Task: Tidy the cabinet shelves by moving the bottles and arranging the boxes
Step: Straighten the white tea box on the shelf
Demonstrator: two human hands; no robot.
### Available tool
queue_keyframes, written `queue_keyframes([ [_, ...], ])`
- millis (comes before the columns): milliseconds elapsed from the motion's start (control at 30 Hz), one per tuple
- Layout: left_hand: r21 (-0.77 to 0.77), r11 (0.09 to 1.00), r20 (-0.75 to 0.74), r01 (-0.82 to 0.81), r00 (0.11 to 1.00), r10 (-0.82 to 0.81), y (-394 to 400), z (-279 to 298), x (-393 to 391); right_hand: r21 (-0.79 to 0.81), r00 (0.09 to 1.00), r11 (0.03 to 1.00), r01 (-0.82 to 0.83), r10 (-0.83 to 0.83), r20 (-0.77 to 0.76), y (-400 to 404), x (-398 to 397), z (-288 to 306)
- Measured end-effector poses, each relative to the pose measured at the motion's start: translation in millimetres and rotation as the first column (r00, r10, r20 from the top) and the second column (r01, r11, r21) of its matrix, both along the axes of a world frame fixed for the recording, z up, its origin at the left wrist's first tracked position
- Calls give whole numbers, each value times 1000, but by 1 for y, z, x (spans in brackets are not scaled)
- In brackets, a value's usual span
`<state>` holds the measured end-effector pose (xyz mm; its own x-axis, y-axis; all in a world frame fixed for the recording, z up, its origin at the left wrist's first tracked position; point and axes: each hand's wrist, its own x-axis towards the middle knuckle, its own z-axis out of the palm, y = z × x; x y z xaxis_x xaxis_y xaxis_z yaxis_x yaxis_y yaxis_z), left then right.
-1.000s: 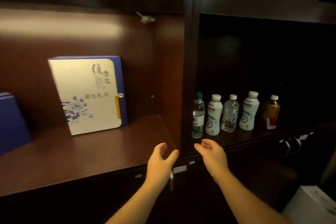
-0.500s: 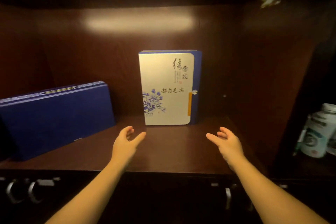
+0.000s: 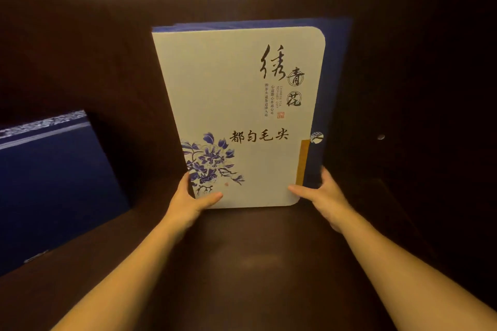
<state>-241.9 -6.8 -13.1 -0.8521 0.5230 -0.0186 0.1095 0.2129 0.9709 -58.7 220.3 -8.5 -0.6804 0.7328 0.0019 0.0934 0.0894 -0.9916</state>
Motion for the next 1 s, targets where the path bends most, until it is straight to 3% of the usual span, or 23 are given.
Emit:
queue_keyframes([
  [100, 57, 996, -1, 63, 998, -63, 13, -6, -10, -23, 999, 999, -38, 37, -32, 6, -8, -10],
  [400, 146, 989, 8, 29, 1000, -31, 17, -11, -1, -61, 994, 998, -17, 11, -109, 2, -1, -19],
  [1000, 271, 955, 4, 125, 991, -131, -73, -6, 154, -15, 991, 993, 119, -120, -64, -106, 162, -8],
])
